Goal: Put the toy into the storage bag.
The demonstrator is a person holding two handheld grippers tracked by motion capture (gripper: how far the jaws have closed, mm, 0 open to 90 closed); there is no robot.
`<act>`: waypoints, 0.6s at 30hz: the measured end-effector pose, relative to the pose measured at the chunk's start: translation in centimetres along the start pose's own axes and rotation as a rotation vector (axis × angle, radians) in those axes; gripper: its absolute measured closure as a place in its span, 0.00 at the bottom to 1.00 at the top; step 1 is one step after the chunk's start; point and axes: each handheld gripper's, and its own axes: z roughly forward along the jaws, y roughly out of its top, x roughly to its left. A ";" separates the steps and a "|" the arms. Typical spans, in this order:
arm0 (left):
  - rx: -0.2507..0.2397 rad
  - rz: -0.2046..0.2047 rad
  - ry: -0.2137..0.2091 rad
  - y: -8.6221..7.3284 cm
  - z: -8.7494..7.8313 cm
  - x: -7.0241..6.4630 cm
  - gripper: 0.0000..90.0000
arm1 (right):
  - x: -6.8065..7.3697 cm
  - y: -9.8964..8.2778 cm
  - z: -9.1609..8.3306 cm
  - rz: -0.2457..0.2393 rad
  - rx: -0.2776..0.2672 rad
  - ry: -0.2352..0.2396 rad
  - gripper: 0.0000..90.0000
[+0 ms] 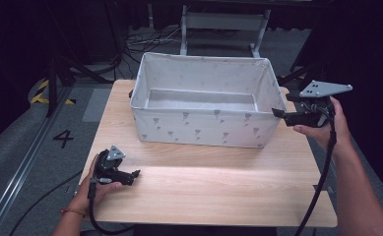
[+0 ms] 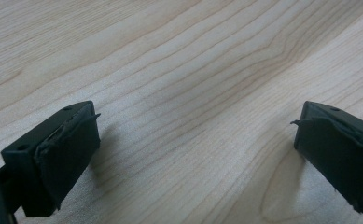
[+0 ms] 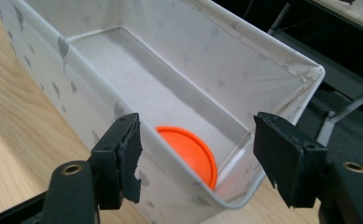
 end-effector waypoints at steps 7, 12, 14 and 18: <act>0.000 0.000 0.000 0.0 0.0 0.0 0.01 | 1.6 -1.2 -1.5 -0.033 -0.006 -0.024 0.35; 0.000 0.000 0.000 0.0 0.0 0.0 0.01 | 2.3 -2.3 -2.4 -0.052 -0.001 -0.044 0.33; 0.000 0.000 0.000 0.0 0.0 0.0 0.01 | 2.5 -2.7 -2.6 -0.047 -0.004 -0.047 0.33; 0.000 0.000 0.000 0.0 0.0 0.0 0.01 | 2.9 -3.9 -3.1 -0.049 -0.008 -0.052 0.33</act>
